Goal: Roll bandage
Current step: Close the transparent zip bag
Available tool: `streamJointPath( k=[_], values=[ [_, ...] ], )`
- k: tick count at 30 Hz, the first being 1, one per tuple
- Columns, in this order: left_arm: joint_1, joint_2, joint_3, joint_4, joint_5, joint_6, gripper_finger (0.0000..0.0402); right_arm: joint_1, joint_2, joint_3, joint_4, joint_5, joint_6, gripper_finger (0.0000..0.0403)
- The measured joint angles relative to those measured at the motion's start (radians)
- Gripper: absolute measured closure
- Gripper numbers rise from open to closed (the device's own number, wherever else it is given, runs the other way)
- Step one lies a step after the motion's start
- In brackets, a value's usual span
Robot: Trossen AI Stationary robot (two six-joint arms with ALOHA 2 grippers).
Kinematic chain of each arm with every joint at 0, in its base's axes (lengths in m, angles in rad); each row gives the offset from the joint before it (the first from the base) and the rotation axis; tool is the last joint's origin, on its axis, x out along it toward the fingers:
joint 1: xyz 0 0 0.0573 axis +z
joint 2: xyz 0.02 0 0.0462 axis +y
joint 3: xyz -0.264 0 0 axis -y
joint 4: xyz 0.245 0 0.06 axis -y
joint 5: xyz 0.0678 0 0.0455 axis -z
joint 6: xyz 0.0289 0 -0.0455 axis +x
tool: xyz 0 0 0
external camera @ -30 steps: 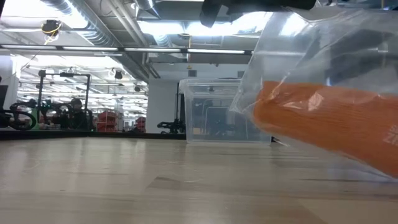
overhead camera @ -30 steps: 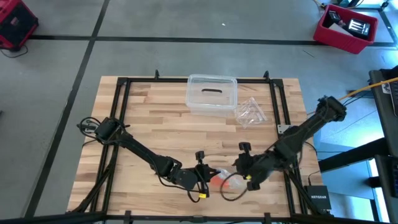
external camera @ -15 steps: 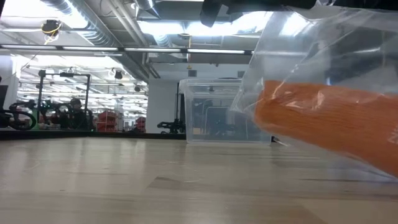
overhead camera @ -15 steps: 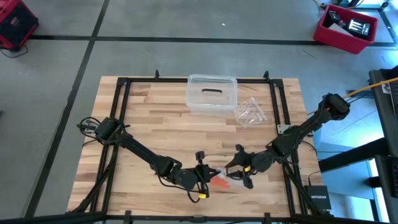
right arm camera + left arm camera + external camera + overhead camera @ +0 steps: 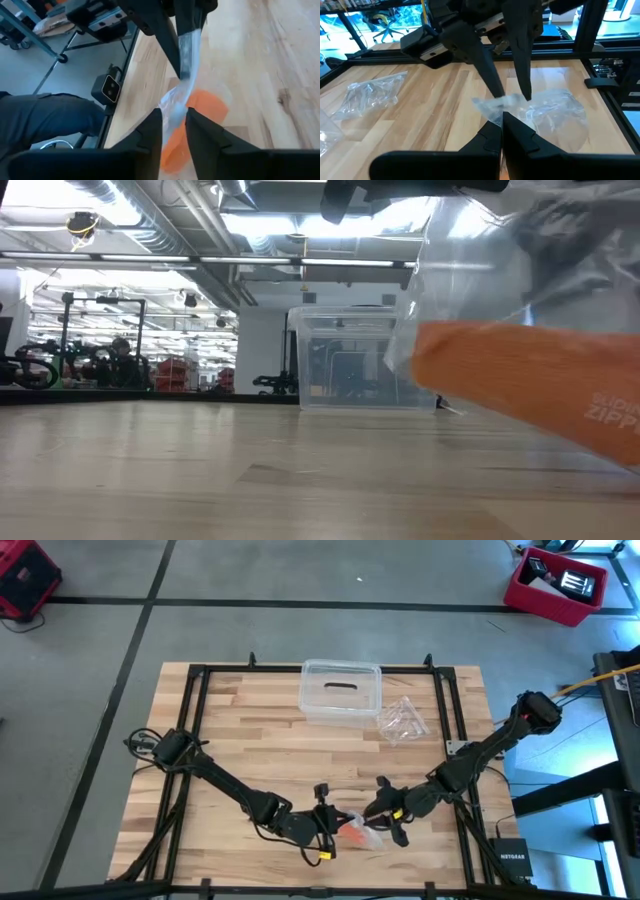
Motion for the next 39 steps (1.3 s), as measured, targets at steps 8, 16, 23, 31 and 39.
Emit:
streamJointPath(
  k=[8,16,23,31,39],
  values=[
    [0.0,0.0,0.0,0.0,-0.001,-0.017,0.0401,0.0,0.001,0.0,0.006,0.007,0.002,0.0375],
    [0.001,-0.025,0.014,-0.016,0.013,-0.04,0.0387,0.0,0.001,0.021,-0.023,0.01,0.001,0.0369],
    [0.003,-0.113,0.039,-0.103,0.04,-0.095,0.0327,0.0,0.001,0.052,-0.084,0.042,-0.033,0.0378],
    [0.055,-0.106,0.038,-0.147,0.182,-0.177,0.0293,0.0,0.001,0.059,-0.116,0.053,-0.038,0.0372],
    [0.094,-0.101,0.038,-0.186,0.219,-0.178,0.0294,0.0,0.001,0.059,-0.116,0.06,-0.048,0.0371]
  ],
)
